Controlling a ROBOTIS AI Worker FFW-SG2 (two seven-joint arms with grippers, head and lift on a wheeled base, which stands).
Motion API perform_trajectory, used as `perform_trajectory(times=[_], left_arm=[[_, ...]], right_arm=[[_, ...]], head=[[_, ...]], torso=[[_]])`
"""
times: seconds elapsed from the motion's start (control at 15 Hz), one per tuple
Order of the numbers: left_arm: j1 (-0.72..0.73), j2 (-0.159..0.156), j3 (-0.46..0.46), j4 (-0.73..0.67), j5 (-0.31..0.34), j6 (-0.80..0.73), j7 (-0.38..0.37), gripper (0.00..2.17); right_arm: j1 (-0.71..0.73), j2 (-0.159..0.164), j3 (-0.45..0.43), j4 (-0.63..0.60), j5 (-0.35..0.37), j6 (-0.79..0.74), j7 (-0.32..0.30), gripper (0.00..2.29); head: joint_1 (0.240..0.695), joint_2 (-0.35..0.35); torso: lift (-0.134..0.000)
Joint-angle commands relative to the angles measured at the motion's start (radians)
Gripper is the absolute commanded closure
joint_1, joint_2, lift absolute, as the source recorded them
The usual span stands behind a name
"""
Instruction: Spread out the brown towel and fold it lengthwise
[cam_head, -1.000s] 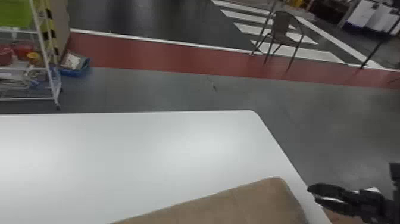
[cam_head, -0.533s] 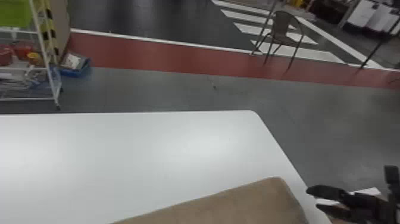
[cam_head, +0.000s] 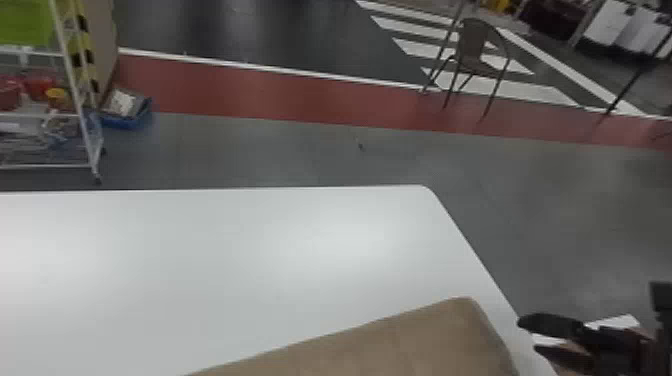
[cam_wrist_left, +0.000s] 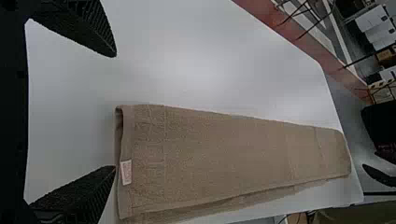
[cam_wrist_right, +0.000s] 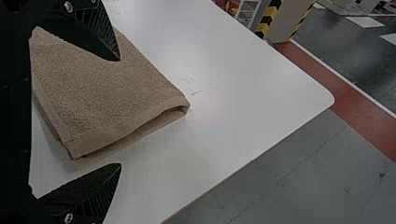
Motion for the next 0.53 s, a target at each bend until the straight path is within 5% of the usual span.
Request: perform_trajectory(times=[0.0,0.47], left_arm=[[-0.005,0.003,0.0,-0.001,-0.001,-0.001,-0.01,0.02],[-0.007,0.009,0.001,0.004,-0.01,-0.017,-0.01,0.03]], right_arm=[[0.0,0.0,-0.003,-0.003,-0.002,0.002,0.003,0.08],[0.0,0.005,-0.006,-0.006,-0.003,0.002,0.003,0.08]], head=[[0.695,-0.35],[0.695,-0.35]], torso=[[-0.122],[-0.122]])
